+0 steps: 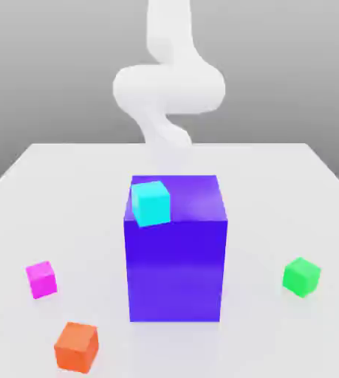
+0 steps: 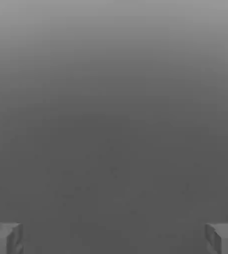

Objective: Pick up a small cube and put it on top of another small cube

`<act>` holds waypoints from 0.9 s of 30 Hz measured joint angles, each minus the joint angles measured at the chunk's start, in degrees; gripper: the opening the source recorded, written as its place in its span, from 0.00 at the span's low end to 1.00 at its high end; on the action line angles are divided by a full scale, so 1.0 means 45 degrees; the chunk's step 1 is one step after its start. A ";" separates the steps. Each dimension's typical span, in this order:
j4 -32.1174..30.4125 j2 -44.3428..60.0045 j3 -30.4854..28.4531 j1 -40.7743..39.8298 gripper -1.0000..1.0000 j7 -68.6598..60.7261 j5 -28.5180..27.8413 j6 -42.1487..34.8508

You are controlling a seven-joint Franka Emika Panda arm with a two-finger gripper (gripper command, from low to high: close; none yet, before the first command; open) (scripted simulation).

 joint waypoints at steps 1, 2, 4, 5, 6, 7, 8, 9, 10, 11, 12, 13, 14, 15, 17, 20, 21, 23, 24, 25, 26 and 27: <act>-0.0271 0.0522 -0.0107 -0.0306 0.50 0.0255 -0.0089 0.0321; -0.0528 0.1013 -0.0217 -0.0592 0.50 0.0492 -0.0169 0.0623; -0.1024 0.1954 -0.0451 -0.1137 0.50 0.0937 -0.0310 0.1203; -0.1268 0.2417 -0.0578 -0.1401 0.50 0.1152 -0.0373 0.1488; -0.1512 0.2877 -0.0712 -0.1659 0.50 0.1361 -0.0431 0.1771; -0.1755 0.3337 -0.0849 -0.1918 0.50 0.1564 -0.0479 0.2055; -0.1997 0.3796 -0.0998 -0.2167 0.50 0.1763 -0.0523 0.2338; -0.2240 0.4254 -0.1151 -0.2413 0.50 0.1955 -0.0557 0.2622; -0.2481 0.4711 -0.1356 -0.2609 0.50 0.2156 -0.0604 0.2899; -0.2724 0.5170 -0.1523 -0.2842 0.50 0.2332 -0.0618 0.3186; -0.2968 0.5630 -0.1704 -0.3060 0.50 0.2500 -0.0619 0.3472; -0.3211 0.6090 -0.1886 -0.3276 0.50 0.2652 -0.0598 0.3757; -0.3455 0.6552 -0.2075 -0.3480 0.50 0.2789 -0.0556 0.4043; -0.3698 0.7015 -0.2267 -0.3673 0.50 0.2906 -0.0486 0.4330; -0.4186 0.7948 -0.2660 -0.4046 0.50 0.3061 -0.0235 0.4903; -0.4914 0.9369 -0.2949 -0.4909 0.50 0.3016 0.0533 0.5753; -0.5077 0.9845 -0.2928 -0.5110 0.50 0.2882 0.0898 0.6053; -0.5076 1.0793 -0.2640 -0.5321 0.50 0.2383 0.1725 0.6720; -0.5011 1.1261 -0.2378 -0.5507 0.50 0.2113 0.2120 0.7073; -0.4930 1.1722 -0.2022 -0.5792 0.50 0.1863 0.2456 0.7434; -0.4841 1.2180 -0.1646 -0.6110 0.50 0.1656 0.2728 0.7799; -0.4749 1.2635 -0.1271 -0.6437 0.50 0.1486 0.2943 0.8167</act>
